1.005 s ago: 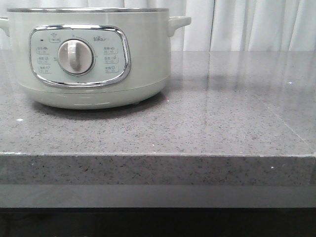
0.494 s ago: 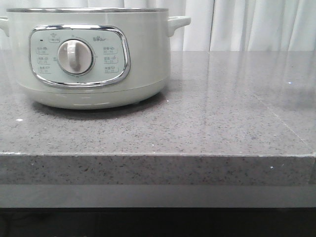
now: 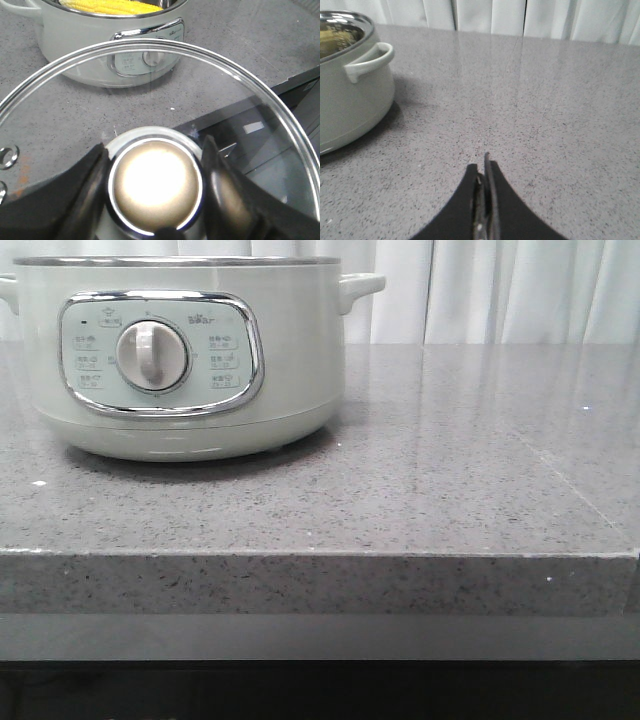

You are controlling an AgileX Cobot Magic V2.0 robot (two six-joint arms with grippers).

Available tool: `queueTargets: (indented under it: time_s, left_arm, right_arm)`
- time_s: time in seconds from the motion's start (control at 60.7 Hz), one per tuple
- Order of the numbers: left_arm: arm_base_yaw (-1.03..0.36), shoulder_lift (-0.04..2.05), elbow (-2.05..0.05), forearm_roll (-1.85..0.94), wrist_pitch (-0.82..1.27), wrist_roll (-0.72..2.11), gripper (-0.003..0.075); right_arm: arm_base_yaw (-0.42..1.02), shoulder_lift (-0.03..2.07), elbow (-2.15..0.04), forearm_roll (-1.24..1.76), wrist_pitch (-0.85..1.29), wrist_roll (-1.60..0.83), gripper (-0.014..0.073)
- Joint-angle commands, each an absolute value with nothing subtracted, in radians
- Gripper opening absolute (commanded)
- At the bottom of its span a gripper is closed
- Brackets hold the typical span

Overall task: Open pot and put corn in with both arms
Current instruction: 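Carry the glass lid back over the pot with the left gripper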

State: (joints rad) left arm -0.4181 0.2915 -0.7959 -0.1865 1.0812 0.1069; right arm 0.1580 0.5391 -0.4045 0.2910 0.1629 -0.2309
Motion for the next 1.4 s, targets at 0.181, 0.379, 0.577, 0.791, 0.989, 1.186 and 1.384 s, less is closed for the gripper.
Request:
queueTargets:
  time_s: [0.181, 0.379, 0.577, 0.791, 0.989, 1.186, 1.384]
  left_arm:
    - [-0.426, 0.3, -0.829, -0.222, 0.941, 0.098, 0.021]
    - [-0.426, 0.441, -0.886, -0.217, 0.899, 0.098, 0.021]
    - [-0.426, 0.748, -1.095, -0.186, 0.896, 0.102, 0.021]
    - [-0.426, 1.07, -1.401, -0.184, 0.904, 0.139, 0.021]
    - [-0.426, 1.34, -1.664, -0.181, 0.961, 0.167, 0.021]
    - [-0.426, 1.584, -1.925, -0.179, 1.035, 0.167, 0.021]
    - [-0.426, 1.689, -2.021, -0.162, 1.026, 0.167, 0.021]
  right_arm:
    - [0.152, 0.301, -0.334, 0.284, 0.09, -0.242, -0.0067]
    - [0.152, 0.291, -0.33, 0.284, 0.09, -0.242, -0.0067]
    - [0.152, 0.291, -0.33, 0.284, 0.093, -0.242, -0.0067]
    - [0.152, 0.291, -0.33, 0.284, 0.092, -0.242, -0.0067]
    - [0.152, 0.291, -0.33, 0.284, 0.091, -0.242, -0.0067]
    - [0.152, 0.291, -0.33, 0.284, 0.089, -0.242, -0.0067]
    - [0.152, 0.291, -0.33, 0.284, 0.089, -0.242, -0.0067]
